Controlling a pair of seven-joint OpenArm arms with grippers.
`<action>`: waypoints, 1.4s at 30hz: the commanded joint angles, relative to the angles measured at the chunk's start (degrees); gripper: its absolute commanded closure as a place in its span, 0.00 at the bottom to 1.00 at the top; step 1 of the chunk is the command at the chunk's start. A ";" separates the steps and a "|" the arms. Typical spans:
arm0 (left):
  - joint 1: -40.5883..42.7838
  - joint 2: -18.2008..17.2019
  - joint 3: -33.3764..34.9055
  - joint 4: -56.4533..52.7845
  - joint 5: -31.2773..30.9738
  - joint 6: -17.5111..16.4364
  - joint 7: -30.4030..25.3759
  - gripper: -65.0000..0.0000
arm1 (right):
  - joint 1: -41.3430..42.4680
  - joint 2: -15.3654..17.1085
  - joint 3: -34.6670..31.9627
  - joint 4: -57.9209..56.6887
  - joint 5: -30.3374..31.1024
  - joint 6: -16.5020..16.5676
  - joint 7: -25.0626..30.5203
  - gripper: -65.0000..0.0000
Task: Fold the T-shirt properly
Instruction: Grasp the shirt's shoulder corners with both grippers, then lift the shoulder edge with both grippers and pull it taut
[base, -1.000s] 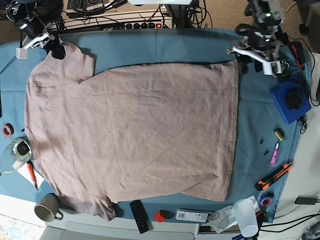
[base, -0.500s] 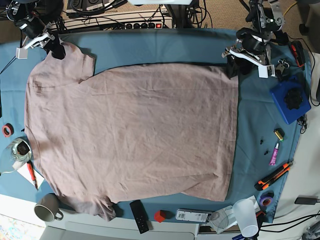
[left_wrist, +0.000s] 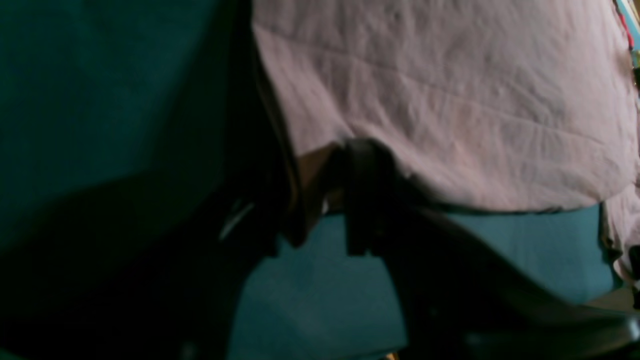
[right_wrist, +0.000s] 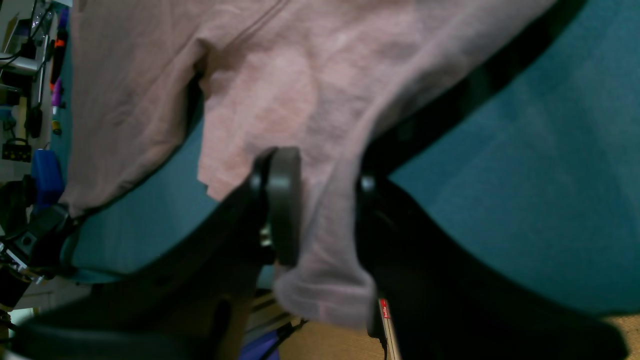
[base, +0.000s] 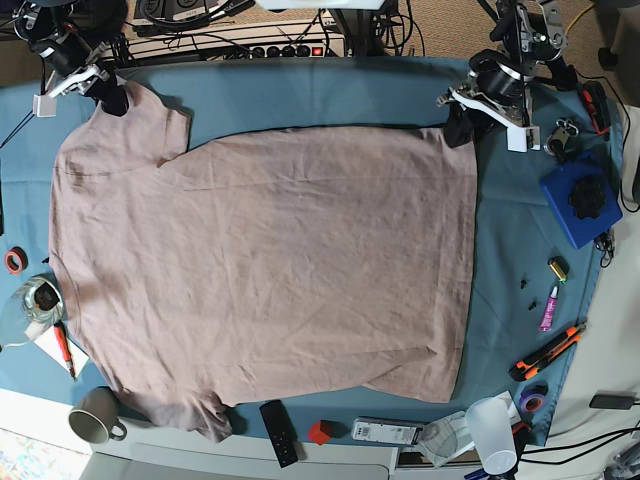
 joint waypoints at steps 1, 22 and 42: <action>0.26 -0.15 -0.07 0.70 -0.66 -0.87 -0.68 0.78 | -0.76 0.33 -0.20 -0.15 -3.82 -0.93 -3.04 0.78; 0.42 -0.17 -0.09 1.05 1.07 -0.85 0.04 1.00 | 2.54 0.35 0.72 -0.13 -6.80 -0.93 -3.63 1.00; 10.67 -0.17 -3.10 12.55 3.06 2.67 2.58 1.00 | -8.96 1.14 7.48 12.35 0.76 -0.93 -6.64 1.00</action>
